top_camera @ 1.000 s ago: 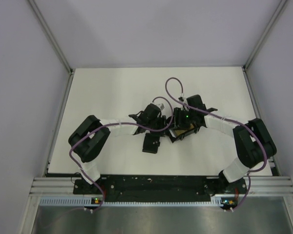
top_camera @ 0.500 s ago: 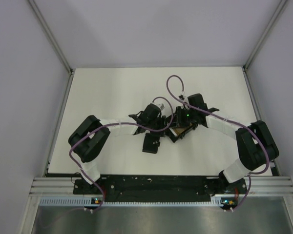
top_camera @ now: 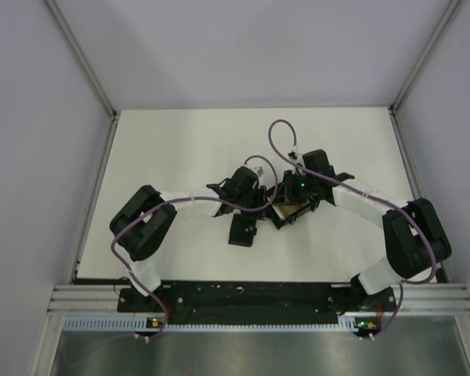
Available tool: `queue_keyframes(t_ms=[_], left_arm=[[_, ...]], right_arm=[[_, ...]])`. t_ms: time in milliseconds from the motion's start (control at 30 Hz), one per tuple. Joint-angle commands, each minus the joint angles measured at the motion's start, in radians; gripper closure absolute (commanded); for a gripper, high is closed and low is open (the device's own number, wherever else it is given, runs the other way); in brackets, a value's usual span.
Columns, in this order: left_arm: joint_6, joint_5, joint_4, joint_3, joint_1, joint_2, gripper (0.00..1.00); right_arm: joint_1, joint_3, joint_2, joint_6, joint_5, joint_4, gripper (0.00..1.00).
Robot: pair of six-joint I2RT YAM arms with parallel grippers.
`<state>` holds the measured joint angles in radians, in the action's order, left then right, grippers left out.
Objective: Put the credit cards into the card holder
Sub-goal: Pick up the credit card from the storage box.
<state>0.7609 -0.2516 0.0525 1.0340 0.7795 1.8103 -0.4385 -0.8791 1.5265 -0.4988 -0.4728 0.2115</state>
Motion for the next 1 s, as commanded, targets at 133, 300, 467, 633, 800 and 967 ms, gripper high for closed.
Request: queue_keyframes(t_ms=[133, 300, 467, 633, 800, 967], left_arm=[[0.008, 0.037, -0.079, 0.024, -0.009, -0.029, 0.61], [0.008, 0.035, -0.08, 0.023, -0.011, -0.032, 0.61], [0.008, 0.035, -0.08, 0.021, -0.013, -0.034, 0.61], [0.009, 0.029, -0.082, 0.021, -0.014, -0.031, 0.61], [0.006, 0.028, -0.083, 0.02, -0.014, -0.029, 0.61], [0.008, 0.028, -0.083, 0.017, -0.016, -0.032, 0.61]], right_arm=[[-0.019, -0.032, -0.014, -0.021, -0.115, 0.026, 0.95], [-0.019, -0.024, 0.014, -0.033, -0.154, -0.001, 0.9], [-0.019, -0.026, 0.034, -0.043, -0.168, -0.012, 0.85], [-0.019, -0.024, 0.047, -0.05, -0.179, -0.017, 0.82], [-0.019, -0.023, 0.05, -0.05, -0.17, -0.018, 0.91], [-0.013, -0.024, 0.055, -0.055, -0.181, -0.023, 0.96]])
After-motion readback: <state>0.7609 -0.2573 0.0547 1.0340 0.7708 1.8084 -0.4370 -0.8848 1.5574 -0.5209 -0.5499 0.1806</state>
